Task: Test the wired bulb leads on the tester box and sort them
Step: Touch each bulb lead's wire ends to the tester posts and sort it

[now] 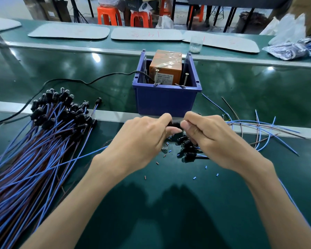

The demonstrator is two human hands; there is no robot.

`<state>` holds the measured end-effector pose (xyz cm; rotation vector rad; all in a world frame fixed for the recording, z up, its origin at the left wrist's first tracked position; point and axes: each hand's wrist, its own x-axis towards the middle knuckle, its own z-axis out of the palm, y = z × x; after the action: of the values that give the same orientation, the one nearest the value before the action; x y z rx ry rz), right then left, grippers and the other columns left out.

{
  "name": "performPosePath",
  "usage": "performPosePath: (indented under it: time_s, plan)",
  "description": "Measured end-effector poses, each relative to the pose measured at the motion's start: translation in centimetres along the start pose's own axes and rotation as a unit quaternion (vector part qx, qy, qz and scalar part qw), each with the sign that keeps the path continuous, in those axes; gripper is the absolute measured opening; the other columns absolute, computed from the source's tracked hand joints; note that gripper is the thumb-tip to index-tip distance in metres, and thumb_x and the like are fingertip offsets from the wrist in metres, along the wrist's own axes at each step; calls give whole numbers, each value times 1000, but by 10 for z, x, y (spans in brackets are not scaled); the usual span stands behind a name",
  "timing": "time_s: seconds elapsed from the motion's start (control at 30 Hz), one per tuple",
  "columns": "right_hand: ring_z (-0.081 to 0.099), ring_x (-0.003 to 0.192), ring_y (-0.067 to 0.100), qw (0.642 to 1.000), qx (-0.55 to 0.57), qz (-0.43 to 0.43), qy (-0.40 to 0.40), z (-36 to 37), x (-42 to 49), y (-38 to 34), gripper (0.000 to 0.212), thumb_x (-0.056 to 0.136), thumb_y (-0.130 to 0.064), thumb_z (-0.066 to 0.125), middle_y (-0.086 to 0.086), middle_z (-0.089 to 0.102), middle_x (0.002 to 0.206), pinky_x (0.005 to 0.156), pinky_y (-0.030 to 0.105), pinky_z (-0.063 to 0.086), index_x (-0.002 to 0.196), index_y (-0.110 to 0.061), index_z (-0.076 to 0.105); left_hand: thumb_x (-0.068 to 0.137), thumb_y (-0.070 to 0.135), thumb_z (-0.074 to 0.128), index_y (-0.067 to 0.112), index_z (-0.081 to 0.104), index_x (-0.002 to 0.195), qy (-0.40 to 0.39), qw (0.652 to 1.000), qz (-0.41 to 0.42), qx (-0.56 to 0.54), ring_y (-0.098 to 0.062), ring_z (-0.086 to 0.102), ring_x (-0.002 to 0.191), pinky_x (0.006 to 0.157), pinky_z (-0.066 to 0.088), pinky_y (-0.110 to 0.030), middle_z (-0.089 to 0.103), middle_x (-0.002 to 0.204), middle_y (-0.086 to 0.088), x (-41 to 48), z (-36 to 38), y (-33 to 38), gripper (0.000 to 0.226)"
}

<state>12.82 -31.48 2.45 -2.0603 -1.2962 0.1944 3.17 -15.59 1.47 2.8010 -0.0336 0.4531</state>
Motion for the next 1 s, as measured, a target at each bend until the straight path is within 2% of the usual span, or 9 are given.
performPosePath:
  time_s: [0.1, 0.27, 0.47, 0.57, 0.63, 0.7, 0.8, 0.9, 1.0]
  plan:
    - [36, 56, 23, 1000, 5, -6, -6, -1, -2, -1, 33, 100, -37, 33, 11, 46, 58, 57, 39, 33, 75, -16, 37, 90, 55, 12, 17, 30, 80, 28, 999, 29, 15, -32, 34, 55, 51, 22, -33, 24, 52, 10, 0, -5, 2, 43]
    - [23, 51, 17, 1000, 11, -23, 10, 1, 0, -4, 29, 93, -24, 36, 15, 37, 51, 49, 29, 21, 65, -23, 26, 95, 31, 40, 15, 32, 75, 36, 997, 53, 35, -33, 36, 46, 45, 16, -30, 30, 52, 9, 0, -8, 7, 27]
    - [22, 50, 16, 998, 36, -15, 41, 12, 6, -7, 31, 90, -20, 39, 12, 31, 50, 47, 25, 18, 61, -21, 27, 93, 27, 37, 15, 31, 75, 26, 996, 68, 48, -33, 36, 41, 44, 20, -27, 28, 54, 9, 0, -13, 7, 23]
    - [27, 49, 12, 992, 100, -27, 75, 19, 10, -5, 31, 93, -19, 42, -5, 34, 50, 46, 18, 21, 63, -22, 36, 93, 30, 32, 13, 37, 75, 37, 996, 62, 44, -29, 27, 47, 46, 23, -29, 30, 55, 8, 2, -14, 2, 26]
    - [36, 48, 8, 989, 112, -36, 92, 24, 15, 1, 27, 96, -24, 47, -7, 44, 52, 48, 15, 27, 69, -22, 52, 97, 30, 37, 10, 45, 79, 45, 996, 39, 61, -31, 34, 50, 49, 25, -31, 33, 56, 9, 5, -15, -8, 27]
    - [45, 55, 5, 994, 75, -25, 78, 29, 19, 14, 20, 92, -26, 59, -3, 56, 65, 56, 17, 37, 78, -15, 68, 99, 29, 42, 13, 42, 83, 37, 997, 9, 69, -36, 39, 57, 53, 26, -34, 31, 54, 9, 8, -15, -21, 23]
    - [54, 73, 14, 999, -8, 36, 8, 43, 20, 33, 23, 82, -23, 74, 6, 60, 91, 74, 28, 45, 100, -10, 74, 99, 35, 39, 16, 36, 83, 45, 998, -22, 34, -34, 33, 59, 55, 26, -37, 35, 53, 7, 10, -20, -32, 25]
    - [56, 93, 20, 990, -119, 65, -22, 67, 15, 38, 23, 85, -30, 70, -1, 59, 101, 79, 33, 45, 105, -20, 71, 96, 43, 32, 16, 36, 84, 48, 998, -37, 11, -36, 37, 60, 56, 29, -38, 41, 56, 1, 9, -20, -35, 30]
    - [56, 98, 22, 986, -152, 72, -3, 76, 16, 37, 12, 89, -27, 63, -2, 61, 101, 77, 31, 39, 99, -22, 70, 96, 44, 32, 19, 32, 81, 41, 999, -35, -9, -33, 38, 57, 55, 27, -37, 41, 55, 3, 8, -18, -33, 30]
